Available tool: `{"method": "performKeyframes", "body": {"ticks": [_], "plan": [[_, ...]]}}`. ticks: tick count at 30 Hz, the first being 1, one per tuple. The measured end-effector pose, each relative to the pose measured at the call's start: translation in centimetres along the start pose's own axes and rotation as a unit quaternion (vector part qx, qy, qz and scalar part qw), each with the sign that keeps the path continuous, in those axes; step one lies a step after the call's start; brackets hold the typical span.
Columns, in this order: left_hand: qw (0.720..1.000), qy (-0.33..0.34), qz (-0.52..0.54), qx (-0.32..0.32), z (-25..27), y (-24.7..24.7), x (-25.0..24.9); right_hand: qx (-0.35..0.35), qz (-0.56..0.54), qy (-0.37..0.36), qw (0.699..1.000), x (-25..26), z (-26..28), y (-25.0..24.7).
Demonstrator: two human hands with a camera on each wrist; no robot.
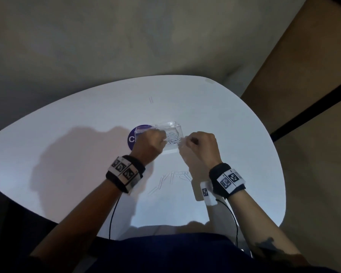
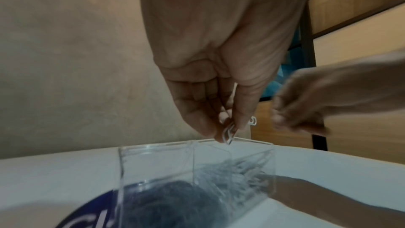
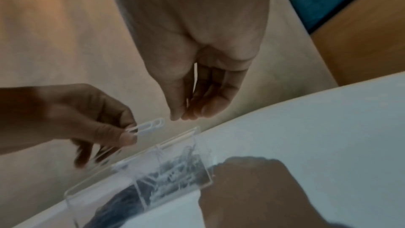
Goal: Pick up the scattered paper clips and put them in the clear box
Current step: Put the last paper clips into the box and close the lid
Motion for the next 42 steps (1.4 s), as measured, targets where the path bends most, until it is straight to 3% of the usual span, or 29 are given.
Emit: {"method": "performKeyframes", "body": {"ticks": [4, 7, 10, 12, 14, 16, 18, 21, 24, 30, 38, 42], "plan": [[0.99, -0.037, -0.12, 0.065, -3.3, 0.7, -1.1, -0.028, -0.05, 0.084, 0.995, -2.4, 3.1, 0.8], [0.985, -0.048, -0.133, 0.102, -4.4, 2.3, -1.3, 0.046, -0.003, 0.066, 0.997, -3.3, 4.4, 2.1], [0.988, -0.08, -0.047, 0.122, -4.7, 3.3, -0.8, 0.137, 0.064, 0.026, 0.988, -2.6, 5.4, 3.6], [0.99, -0.092, 0.03, 0.099, -4.5, 3.0, -0.4, 0.183, 0.116, -0.023, 0.976, -2.0, 6.2, 4.9], [0.987, -0.077, 0.136, 0.038, -3.4, 1.6, 0.0, 0.197, 0.121, -0.041, 0.972, -2.1, 7.0, 5.8], [0.984, -0.026, 0.175, 0.011, -1.4, 0.7, 0.2, 0.182, 0.117, -0.049, 0.975, -2.4, 7.8, 6.2], [0.993, 0.0, 0.085, 0.076, 1.1, 2.1, 0.6, 0.157, 0.119, -0.045, 0.979, -2.9, 8.2, 6.4], [0.976, -0.085, -0.043, 0.195, 5.2, 4.4, 2.1, 0.139, 0.112, -0.029, 0.984, -3.1, 8.3, 6.2], [0.964, -0.085, -0.1, 0.232, 7.9, 6.1, 2.7, 0.141, 0.102, -0.018, 0.985, -3.3, 8.4, 6.3], [0.971, -0.045, -0.098, 0.213, 10.0, 6.9, 2.5, 0.177, 0.127, -0.025, 0.976, -2.8, 8.2, 6.4], [0.983, -0.078, -0.021, 0.166, 10.0, 7.1, 2.5, 0.165, 0.14, -0.005, 0.976, -3.1, 7.5, 5.2], [0.983, -0.1, 0.098, 0.121, 9.6, 6.0, 3.5, 0.151, 0.103, -0.002, 0.983, -3.4, 7.4, 4.7]]}}
Point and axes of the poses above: each hand's wrist, its own z-axis away from the middle knuckle, its own y-axis out of the palm, x = y × z, the point moved 7 cm from there along -z, towards the middle knuckle, and after that the axes turned 10 degrees about -y, right-handed, at the moved point
